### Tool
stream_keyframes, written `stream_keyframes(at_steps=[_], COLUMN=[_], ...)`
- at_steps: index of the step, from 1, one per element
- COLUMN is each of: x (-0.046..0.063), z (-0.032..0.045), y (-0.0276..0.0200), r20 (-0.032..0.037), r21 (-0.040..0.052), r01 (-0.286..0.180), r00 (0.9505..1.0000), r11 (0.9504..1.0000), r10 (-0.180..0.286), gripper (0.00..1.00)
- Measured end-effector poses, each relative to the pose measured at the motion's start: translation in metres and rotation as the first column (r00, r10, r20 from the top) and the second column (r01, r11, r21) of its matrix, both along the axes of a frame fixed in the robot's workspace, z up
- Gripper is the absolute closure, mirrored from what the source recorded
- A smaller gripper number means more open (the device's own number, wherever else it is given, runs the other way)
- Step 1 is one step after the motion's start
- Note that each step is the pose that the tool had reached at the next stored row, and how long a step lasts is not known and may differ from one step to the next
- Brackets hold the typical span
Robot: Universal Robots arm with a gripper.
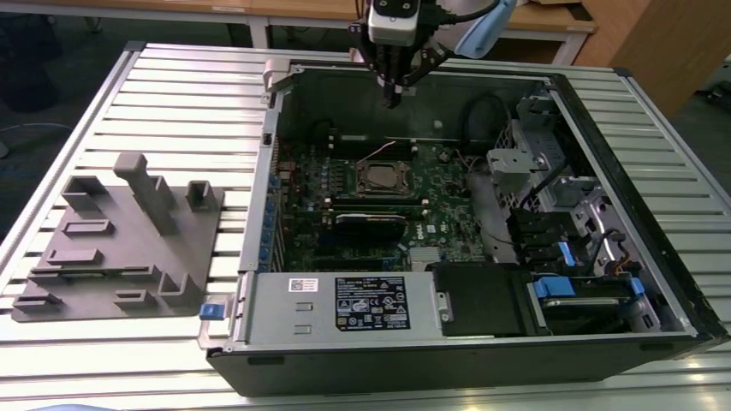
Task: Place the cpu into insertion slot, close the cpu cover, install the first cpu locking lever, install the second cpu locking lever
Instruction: 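Install the first cpu locking lever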
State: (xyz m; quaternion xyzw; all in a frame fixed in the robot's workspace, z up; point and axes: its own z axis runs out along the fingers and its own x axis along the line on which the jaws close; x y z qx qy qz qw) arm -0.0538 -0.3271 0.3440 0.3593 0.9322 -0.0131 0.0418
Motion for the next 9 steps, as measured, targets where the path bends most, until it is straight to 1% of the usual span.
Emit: stream_keyframes(at_steps=[1,2,4,5,6,7,9], x=[-0.0001,-0.0003,-0.0004,-0.0004,-0.0003,-0.0003,-0.0004], z=[-0.0006,-0.0014,-0.0027,-0.0033,-0.0039,-0.0047,-0.0057], y=[0.0000,0.0000,0.0000,0.0000,0.0000,-0.0002,-0.0014], r20=[0.0018,0.0060,0.0167,0.0206,0.0232,0.0244,0.0248], r21=[-0.0001,-0.0002,0.0005,0.0016,0.0032,0.0045,0.0082], r01=[0.000,0.000,0.000,0.000,0.000,-0.001,-0.001], r00=[1.0000,1.0000,0.9999,0.9998,0.9997,0.9997,0.9997], r11=[1.0000,1.0000,1.0000,1.0000,1.0000,1.0000,1.0000], r10=[0.000,0.000,0.000,0.000,0.000,0.000,0.001], gripper=[0.89,0.89,0.89,0.89,0.89,0.89,0.89])
